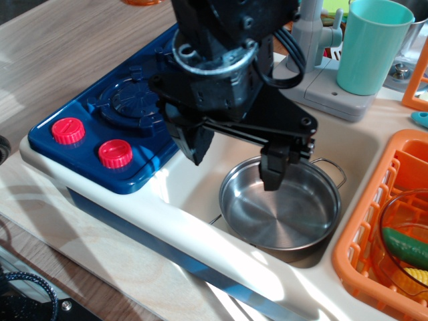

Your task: Put pan on stove from sink

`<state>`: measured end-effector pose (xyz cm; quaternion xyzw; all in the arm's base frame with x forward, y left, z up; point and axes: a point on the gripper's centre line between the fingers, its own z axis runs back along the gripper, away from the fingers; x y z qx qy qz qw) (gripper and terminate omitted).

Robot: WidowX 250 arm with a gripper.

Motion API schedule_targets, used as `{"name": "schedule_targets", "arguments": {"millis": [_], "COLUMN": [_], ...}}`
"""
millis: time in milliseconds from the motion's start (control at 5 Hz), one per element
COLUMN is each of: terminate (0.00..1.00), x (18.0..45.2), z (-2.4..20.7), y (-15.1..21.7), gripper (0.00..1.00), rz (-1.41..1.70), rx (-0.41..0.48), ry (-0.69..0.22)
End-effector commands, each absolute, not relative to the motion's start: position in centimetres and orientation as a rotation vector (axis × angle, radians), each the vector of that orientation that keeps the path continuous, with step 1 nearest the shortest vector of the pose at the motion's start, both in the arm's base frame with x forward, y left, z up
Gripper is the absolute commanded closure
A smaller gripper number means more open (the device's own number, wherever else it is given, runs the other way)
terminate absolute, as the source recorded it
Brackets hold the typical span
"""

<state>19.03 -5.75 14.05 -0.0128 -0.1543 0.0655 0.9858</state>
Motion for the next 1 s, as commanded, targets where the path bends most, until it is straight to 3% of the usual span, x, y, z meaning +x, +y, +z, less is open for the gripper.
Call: {"name": "schedule_targets", "arguments": {"millis": [0, 400, 800], "terminate": [0.00, 0.00, 0.00], "x": [19.0, 23.3, 26.1], "z": [14.1, 14.3, 12.3], "y": [-5.8, -6.2, -6.8], "gripper": [0.00, 0.00, 0.00], "rz": [0.132, -0.280, -0.525], "rx": [-0.026, -0.004, -0.080], "ry": [-0.310, -0.326, -0.322]}}
